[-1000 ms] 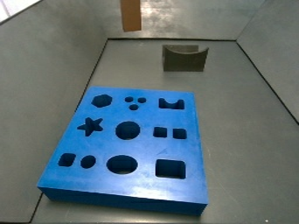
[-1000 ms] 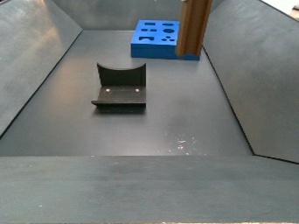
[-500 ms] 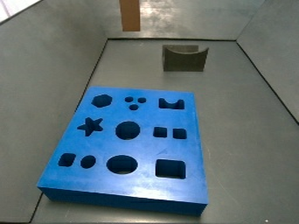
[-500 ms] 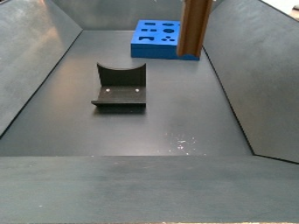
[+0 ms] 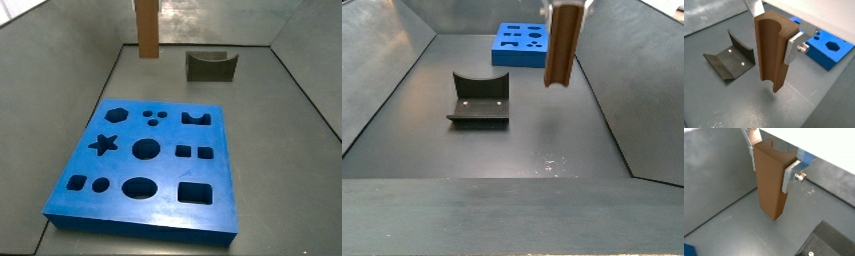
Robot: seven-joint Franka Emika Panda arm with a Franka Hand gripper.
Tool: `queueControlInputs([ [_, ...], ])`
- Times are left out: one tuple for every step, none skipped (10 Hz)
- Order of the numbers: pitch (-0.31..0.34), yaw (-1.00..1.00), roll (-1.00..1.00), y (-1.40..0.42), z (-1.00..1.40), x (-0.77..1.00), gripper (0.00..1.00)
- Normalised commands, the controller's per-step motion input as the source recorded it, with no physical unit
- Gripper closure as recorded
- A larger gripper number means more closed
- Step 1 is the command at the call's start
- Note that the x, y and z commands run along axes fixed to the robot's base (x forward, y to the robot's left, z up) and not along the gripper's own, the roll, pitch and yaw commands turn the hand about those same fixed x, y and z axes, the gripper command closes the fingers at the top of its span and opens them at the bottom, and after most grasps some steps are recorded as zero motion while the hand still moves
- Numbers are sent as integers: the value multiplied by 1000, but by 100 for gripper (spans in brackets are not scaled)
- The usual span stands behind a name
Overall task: Pick up the arch object. Move up. Rotate the arch object. Move to above the board. Insert the arch object.
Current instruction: Rotate the arch object.
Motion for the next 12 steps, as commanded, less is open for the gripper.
queueControlInputs([
  [-41, -62, 11, 13, -937, 22, 100],
  [-38, -61, 11, 14, -824, 24, 100],
  [-31, -60, 11, 14, -609, 24, 100],
  [-33, -60, 11, 14, -401, 19, 100],
  [-37, -60, 12, 13, -248, 14, 100],
  [-41, -60, 13, 0, 0, 0, 0],
  [-5, -55, 8, 0, 1000, 0, 0],
  [-2, -55, 8, 0, 1000, -2, 0],
  [36, -52, 3, 3, 1000, -22, 0],
  [48, -51, 1, 4, 940, -25, 0],
  [60, -50, -1, 6, 717, -13, 0],
  [73, -50, -3, 7, 540, -3, 0],
])
